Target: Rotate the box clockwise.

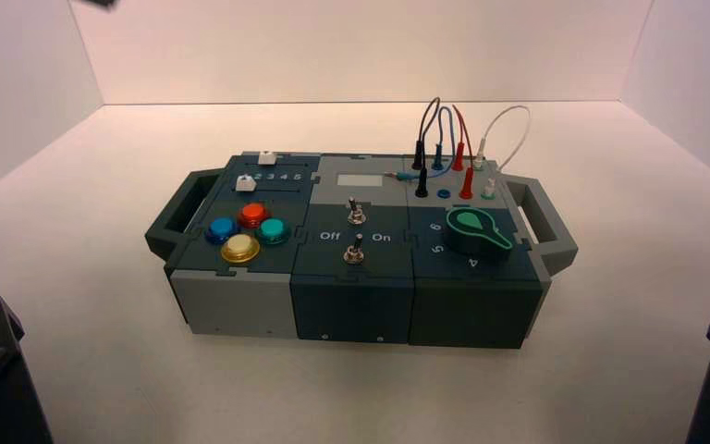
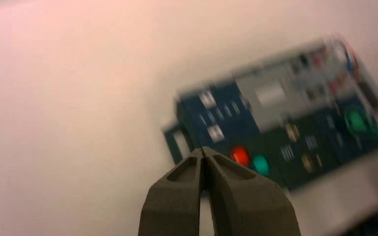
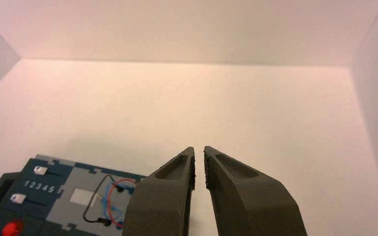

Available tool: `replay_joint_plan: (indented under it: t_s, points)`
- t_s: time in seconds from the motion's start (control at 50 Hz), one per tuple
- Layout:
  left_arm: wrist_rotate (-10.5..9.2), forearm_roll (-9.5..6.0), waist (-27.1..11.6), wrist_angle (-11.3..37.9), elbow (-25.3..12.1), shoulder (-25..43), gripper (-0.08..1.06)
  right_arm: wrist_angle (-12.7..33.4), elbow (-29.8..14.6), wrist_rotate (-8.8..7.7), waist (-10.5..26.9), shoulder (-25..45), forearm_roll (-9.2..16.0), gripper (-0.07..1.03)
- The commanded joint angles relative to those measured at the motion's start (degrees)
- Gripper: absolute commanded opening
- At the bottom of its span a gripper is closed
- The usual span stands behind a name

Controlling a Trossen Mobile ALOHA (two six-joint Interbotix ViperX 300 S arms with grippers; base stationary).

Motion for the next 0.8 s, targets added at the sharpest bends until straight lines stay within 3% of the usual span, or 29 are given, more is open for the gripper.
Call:
replay_joint_plan:
  t_s: [0.02,0.12,0.2,0.54,0.72,0.8]
  points:
    - [0.09,-1.32,-3.78,3.78,-2.37,1.93,-0.03,0.26,-5.27,-0.09,1.76,5.45,0.70,0.10]
    - [0.09,-2.99,-6.68,5.36,-2.72,3.43,-0.03,0.53,-8.09,-0.09,3.08,10.37,0.79,0.06]
    - [0.09,-5.19,-10.02,5.98,-2.72,5.80,-0.03,1.41,-11.69,-0.09,4.22,16.70,0.79,-0.02]
    - [-0.09,-10.11,-18.63,6.42,-2.37,15.64,-0.03,3.34,-20.39,-0.26,4.92,33.84,0.97,-0.02]
    - [-0.18,-14.50,-21.45,7.12,-2.55,21.97,-0.03,3.96,-23.82,-0.35,6.77,41.75,0.97,-0.02]
    - [-0.26,-15.29,-22.24,8.00,-2.55,23.99,-0.03,3.96,-24.87,-0.35,7.38,44.30,0.97,-0.02]
